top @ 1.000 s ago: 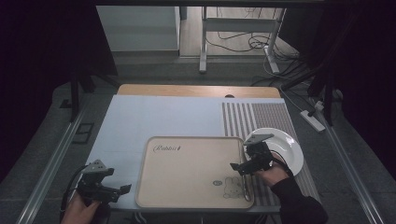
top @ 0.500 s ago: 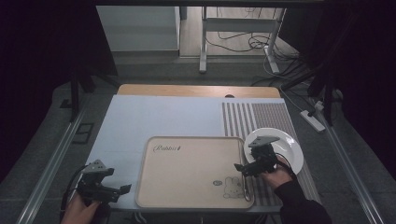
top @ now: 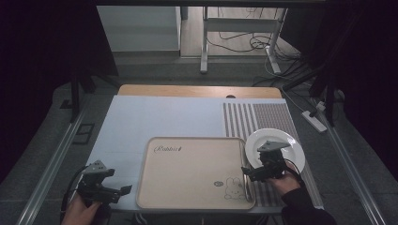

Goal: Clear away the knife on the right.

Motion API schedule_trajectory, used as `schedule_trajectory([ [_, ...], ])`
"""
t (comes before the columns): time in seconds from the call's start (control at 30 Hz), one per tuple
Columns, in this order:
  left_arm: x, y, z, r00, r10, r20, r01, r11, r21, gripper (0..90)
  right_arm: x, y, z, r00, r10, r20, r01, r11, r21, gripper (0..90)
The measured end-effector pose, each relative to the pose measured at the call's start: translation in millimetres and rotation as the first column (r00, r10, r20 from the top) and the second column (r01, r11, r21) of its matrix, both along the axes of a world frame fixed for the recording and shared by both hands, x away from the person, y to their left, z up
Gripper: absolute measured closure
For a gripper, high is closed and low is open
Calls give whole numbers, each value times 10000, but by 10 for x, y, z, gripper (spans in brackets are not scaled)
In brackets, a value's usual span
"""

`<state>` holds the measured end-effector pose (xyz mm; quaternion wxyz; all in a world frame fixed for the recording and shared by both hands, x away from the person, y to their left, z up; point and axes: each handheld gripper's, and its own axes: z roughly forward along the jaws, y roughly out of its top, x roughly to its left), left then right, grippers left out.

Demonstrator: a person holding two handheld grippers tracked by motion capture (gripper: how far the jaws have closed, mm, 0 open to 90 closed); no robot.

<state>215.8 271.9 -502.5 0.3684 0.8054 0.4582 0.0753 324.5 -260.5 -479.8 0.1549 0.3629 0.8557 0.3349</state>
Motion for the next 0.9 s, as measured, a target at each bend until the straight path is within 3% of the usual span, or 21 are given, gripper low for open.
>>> schedule_trajectory([
  [0.43, 0, -2, 0, 10000, 6, -6, -6, 10000, 10, 16, -128, -196, -11, 9983, -580, 91, 579, 9983, 73, 0],
  [0.9, 0, -1, 0, 10000, 1, 1, -1, 10000, 13, 16, -283, -412, -45, 9896, -1430, 144, 1428, 9896, 189, 0],
])
